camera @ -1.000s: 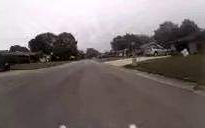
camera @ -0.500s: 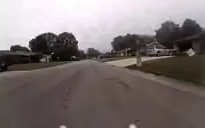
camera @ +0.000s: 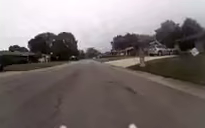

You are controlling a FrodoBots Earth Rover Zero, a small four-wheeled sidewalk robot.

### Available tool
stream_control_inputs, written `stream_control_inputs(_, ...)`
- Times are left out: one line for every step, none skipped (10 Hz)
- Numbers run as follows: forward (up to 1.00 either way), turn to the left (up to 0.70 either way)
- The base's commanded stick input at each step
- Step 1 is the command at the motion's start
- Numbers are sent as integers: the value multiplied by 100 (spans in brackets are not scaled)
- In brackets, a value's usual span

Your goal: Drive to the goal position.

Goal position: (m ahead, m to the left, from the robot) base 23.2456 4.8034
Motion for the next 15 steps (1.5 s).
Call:
stream_control_inputs(100, 0)
stream_control_inputs(100, 0)
stream_control_inputs(100, 0)
stream_control_inputs(100, 0)
stream_control_inputs(100, 0)
stream_control_inputs(100, 0)
stream_control_inputs(100, 0)
stream_control_inputs(100, 0)
stream_control_inputs(100, 0)
stream_control_inputs(100, 0)
stream_control_inputs(100, 0)
stream_control_inputs(100, 0)
stream_control_inputs(100, 0)
stream_control_inputs(100, 0)
stream_control_inputs(100, 0)
